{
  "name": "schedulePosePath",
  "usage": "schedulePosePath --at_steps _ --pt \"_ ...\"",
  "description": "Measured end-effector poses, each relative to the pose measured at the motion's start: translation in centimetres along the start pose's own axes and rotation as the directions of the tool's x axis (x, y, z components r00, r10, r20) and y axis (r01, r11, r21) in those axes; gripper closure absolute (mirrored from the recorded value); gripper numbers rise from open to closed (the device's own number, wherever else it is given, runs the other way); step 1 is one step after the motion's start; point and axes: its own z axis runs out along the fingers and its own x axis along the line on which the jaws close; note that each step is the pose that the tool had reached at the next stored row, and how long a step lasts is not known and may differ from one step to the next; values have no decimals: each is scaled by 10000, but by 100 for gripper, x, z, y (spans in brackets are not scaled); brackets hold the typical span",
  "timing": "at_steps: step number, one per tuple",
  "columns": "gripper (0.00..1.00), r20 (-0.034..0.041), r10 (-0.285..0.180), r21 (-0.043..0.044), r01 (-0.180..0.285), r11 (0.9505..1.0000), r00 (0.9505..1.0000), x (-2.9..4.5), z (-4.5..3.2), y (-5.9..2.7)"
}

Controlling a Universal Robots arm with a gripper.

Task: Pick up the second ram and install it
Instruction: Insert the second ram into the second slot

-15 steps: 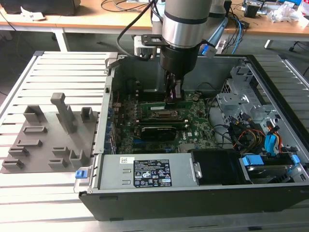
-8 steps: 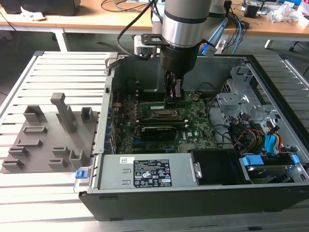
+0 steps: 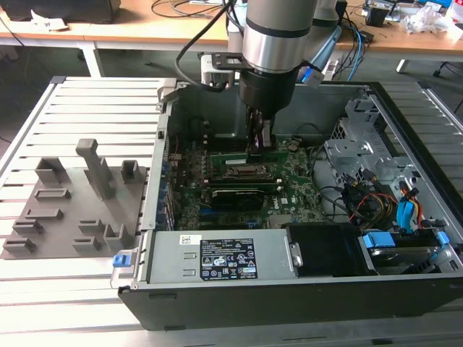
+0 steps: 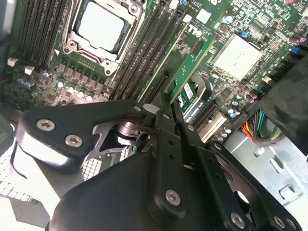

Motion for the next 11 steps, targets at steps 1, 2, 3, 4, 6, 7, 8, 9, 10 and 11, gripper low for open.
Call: schedulePosePath --at_steps 1,2,3,4,6,7,8,9,10,11 --pt "86 1 0 0 0 10000 10000 -2 24 0" --pt "86 0 0 0 0 10000 10000 -4 39 -1" --pt "86 -1 0 0 0 10000 10000 -4 47 -1" --pt "86 0 0 0 0 10000 10000 -6 60 -2" --pt "86 -1 1 0 -1 10000 10000 -7 77 -3" --pt "86 0 0 0 0 10000 10000 -10 87 -4" --pt "86 0 1 0 -1 10000 10000 -11 108 -5" --pt "86 0 1 -1 -1 10000 10000 -12 124 -5" --pt "86 -1 0 0 0 10000 10000 -12 128 -6" --pt "86 0 0 -1 0 10000 10000 -13 137 -6"
